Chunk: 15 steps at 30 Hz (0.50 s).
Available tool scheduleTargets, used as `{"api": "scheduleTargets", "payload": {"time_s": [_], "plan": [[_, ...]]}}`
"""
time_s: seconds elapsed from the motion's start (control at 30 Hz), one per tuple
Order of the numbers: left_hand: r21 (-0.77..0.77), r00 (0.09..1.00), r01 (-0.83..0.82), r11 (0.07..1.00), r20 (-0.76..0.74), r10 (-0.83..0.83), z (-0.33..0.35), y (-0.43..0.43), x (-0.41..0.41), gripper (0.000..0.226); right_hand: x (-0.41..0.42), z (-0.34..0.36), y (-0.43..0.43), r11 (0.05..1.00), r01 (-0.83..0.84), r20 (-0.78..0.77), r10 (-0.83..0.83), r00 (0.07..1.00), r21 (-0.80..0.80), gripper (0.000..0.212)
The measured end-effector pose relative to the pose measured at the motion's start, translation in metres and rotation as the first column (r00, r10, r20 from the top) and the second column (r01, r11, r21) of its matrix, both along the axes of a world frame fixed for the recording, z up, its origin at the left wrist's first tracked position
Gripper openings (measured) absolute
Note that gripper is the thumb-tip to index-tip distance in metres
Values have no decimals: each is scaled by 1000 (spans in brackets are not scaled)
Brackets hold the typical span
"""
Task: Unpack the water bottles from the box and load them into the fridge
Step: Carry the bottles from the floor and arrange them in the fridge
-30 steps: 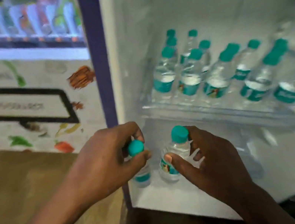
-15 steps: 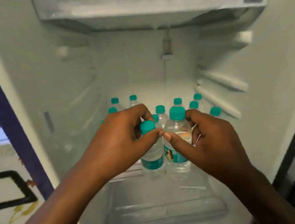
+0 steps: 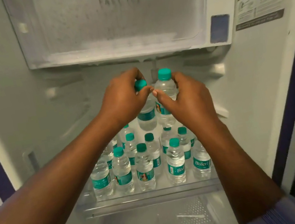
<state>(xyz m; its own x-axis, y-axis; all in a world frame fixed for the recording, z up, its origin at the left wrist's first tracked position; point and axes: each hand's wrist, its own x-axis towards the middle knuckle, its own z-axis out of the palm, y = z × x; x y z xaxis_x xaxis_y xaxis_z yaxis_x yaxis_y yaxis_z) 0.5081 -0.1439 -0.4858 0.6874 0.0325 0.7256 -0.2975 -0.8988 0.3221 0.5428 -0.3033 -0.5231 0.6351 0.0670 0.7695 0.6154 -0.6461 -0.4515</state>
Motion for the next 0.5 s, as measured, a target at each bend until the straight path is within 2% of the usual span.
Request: {"api": "scheduleTargets", "payload": {"time_s": [0.1,0.17,0.37,0.5], "plan": [[32,996,-79,996,51,77,-3,-1,31,25,31,8,11,1000,-12,-45,11,999,-27,53],[41,991,-129,991,31,128,-10,0,50,26,52,10,19,998,-21,-111,15,994,-55,56],[78,964,-188,979,-177,199,-54,6,86,26,110,-10,36,983,-147,-384,94,919,-110,60],[119,922,-224,967,-295,250,-80,14,96,24,132,-32,42,953,-214,-492,83,866,-216,66]]}}
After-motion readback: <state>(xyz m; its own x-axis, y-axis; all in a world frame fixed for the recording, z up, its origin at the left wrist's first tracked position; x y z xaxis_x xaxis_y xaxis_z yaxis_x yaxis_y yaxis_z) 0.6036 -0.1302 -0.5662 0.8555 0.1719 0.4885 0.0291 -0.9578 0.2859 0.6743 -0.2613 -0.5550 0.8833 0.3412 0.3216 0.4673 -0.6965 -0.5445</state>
